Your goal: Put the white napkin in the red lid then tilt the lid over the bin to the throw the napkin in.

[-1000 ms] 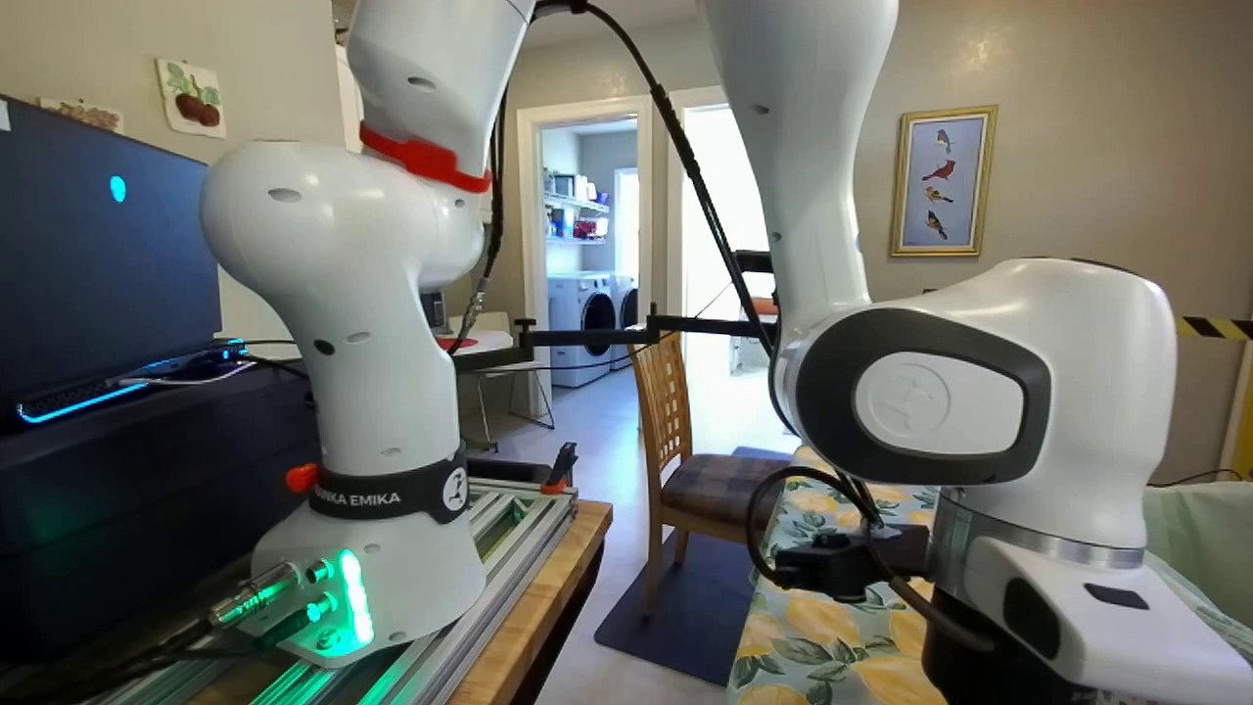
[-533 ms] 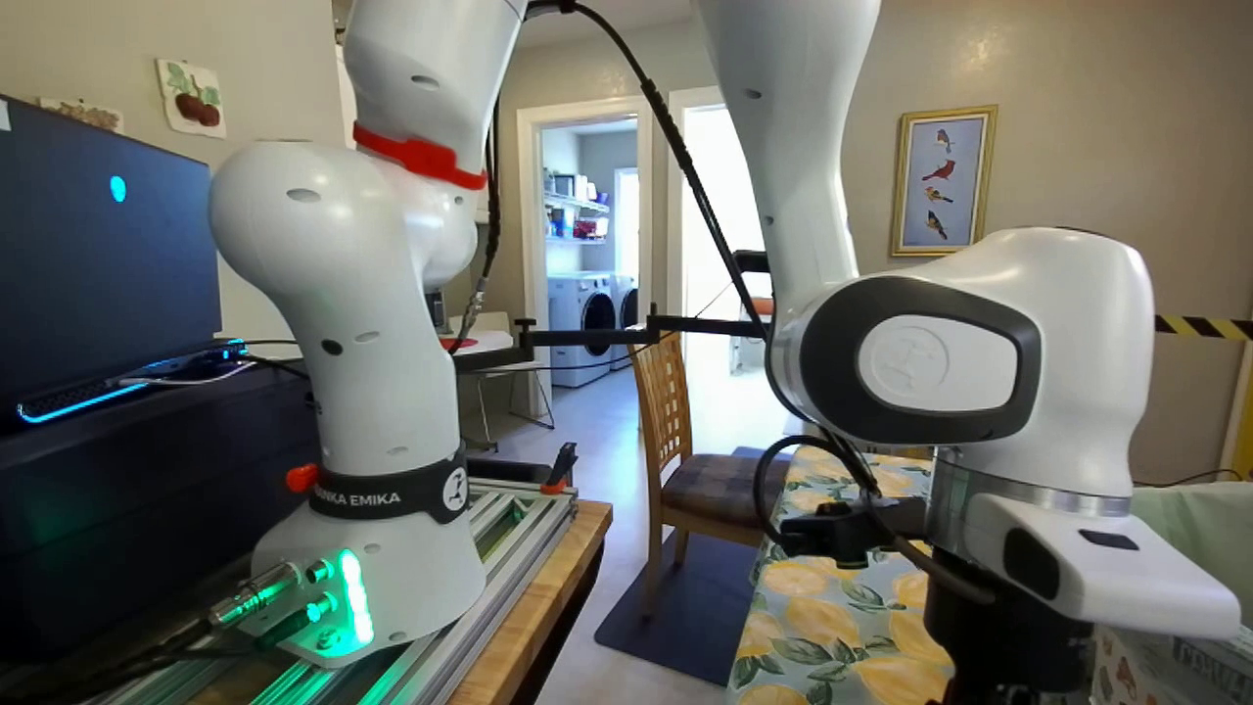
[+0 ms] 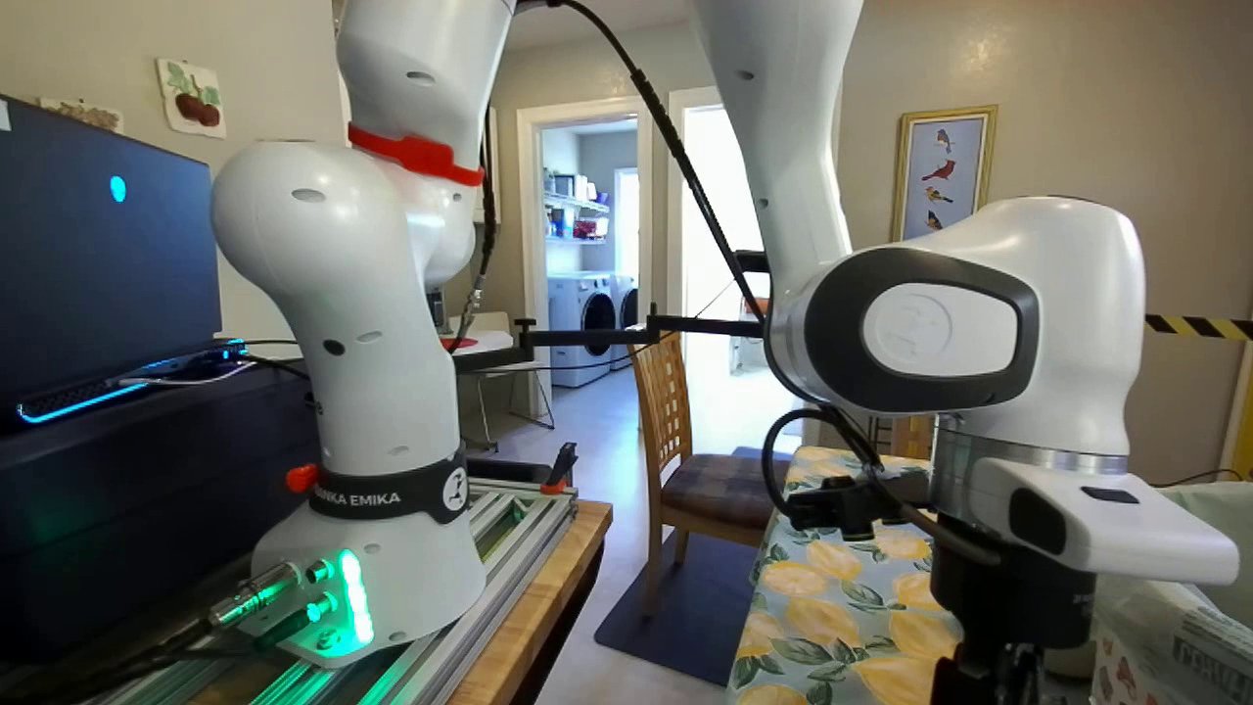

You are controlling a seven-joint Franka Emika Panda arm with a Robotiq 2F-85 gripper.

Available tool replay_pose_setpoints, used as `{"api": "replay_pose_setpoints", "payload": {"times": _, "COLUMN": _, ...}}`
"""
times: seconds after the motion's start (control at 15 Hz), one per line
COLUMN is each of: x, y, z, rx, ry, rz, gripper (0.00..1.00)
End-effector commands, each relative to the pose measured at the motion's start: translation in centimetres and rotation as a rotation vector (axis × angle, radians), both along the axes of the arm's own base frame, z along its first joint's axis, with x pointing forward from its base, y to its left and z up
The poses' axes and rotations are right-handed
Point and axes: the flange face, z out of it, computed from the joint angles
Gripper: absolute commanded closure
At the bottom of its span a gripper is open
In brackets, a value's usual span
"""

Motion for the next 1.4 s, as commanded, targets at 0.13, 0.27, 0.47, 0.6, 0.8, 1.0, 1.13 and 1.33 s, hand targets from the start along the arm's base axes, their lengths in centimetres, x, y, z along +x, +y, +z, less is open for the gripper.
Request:
{"api": "replay_pose_setpoints", "payload": {"times": 0.13, "x": 0.5, "y": 1.4, "z": -0.2, "rx": 0.044, "ry": -0.005, "rz": 0.040, "gripper": 0.00}}
{"api": "replay_pose_setpoints", "payload": {"times": 0.27, "x": 0.6, "y": 1.9, "z": -0.5, "rx": 0.054, "ry": 0.000, "rz": 0.049, "gripper": 0.00}}
{"api": "replay_pose_setpoints", "payload": {"times": 0.47, "x": 0.6, "y": 2.1, "z": -1.0, "rx": 0.055, "ry": 0.012, "rz": 0.063, "gripper": 0.01}}
{"api": "replay_pose_setpoints", "payload": {"times": 0.6, "x": 0.4, "y": 1.8, "z": -1.4, "rx": 0.053, "ry": 0.023, "rz": 0.067, "gripper": 0.00}}
{"api": "replay_pose_setpoints", "payload": {"times": 0.8, "x": 0.3, "y": 1.4, "z": -2.1, "rx": 0.049, "ry": 0.037, "rz": 0.068, "gripper": 0.00}}
{"api": "replay_pose_setpoints", "payload": {"times": 1.0, "x": 0.3, "y": 1.3, "z": -2.7, "rx": 0.043, "ry": 0.046, "rz": 0.074, "gripper": 0.25}}
{"api": "replay_pose_setpoints", "payload": {"times": 1.13, "x": 0.3, "y": 1.2, "z": -3.0, "rx": 0.042, "ry": 0.049, "rz": 0.077, "gripper": 0.42}}
{"api": "replay_pose_setpoints", "payload": {"times": 1.33, "x": 0.5, "y": 1.2, "z": -3.2, "rx": 0.041, "ry": 0.045, "rz": 0.082, "gripper": 0.66}}
